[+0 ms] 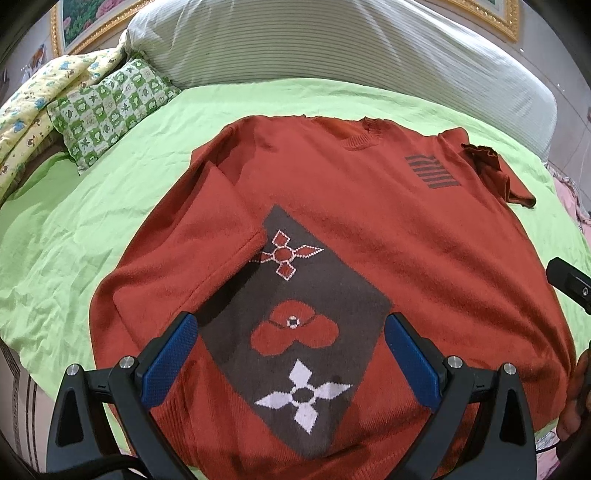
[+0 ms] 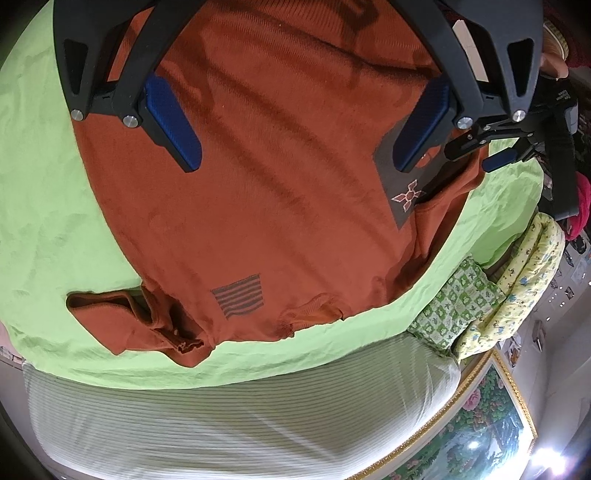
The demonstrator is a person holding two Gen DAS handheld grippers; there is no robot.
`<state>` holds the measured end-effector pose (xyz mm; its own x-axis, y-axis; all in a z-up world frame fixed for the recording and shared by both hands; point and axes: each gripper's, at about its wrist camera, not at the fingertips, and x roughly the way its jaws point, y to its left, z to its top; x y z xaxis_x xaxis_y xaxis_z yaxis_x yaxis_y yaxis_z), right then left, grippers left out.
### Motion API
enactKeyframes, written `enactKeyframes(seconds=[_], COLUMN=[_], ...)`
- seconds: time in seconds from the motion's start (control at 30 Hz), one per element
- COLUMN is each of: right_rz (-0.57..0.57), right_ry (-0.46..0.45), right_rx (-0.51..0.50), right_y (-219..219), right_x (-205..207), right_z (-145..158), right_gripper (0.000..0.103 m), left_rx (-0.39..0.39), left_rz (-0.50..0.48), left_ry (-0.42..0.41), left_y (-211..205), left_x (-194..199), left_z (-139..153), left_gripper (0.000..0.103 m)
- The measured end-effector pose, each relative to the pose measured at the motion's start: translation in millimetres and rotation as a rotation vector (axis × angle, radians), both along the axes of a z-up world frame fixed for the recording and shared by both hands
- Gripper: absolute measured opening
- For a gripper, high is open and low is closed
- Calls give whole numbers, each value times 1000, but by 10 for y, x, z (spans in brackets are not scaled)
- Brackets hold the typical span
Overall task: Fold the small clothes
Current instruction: 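Grasp the sweater sleeve cuff with the right gripper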
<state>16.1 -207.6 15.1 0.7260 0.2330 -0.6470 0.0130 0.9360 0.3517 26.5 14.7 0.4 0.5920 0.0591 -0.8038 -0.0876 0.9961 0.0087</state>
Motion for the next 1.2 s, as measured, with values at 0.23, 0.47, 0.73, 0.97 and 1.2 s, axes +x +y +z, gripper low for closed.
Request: enactKeyframes(seconds=[0.23,0.47,0.73,0.97,1.2], right_rz=[-18,-42,-99,-51,-61], right_ry=[-10,-42,-33,93,9], right_rx=[-14,-113,-330,-490,-229], right_y=[-114,-364,-842,-1112,-1165], right_x=[159,528,1285,1992,1876], right_z=[46,246,312,21,450], right_gripper=[103,103,84,47,7], left_rx=[-13,-38,-74,-67,-67], left_rz=[-17,-47,-43,-53,-25], left_ry=[-10,-8,22,62,102], left_y=[-41,-122,-98,-55,183], left_x=[164,552,1134,1359,1318], left_z=[33,92,58,-120,-251], left_gripper=[101,101,101,101,101])
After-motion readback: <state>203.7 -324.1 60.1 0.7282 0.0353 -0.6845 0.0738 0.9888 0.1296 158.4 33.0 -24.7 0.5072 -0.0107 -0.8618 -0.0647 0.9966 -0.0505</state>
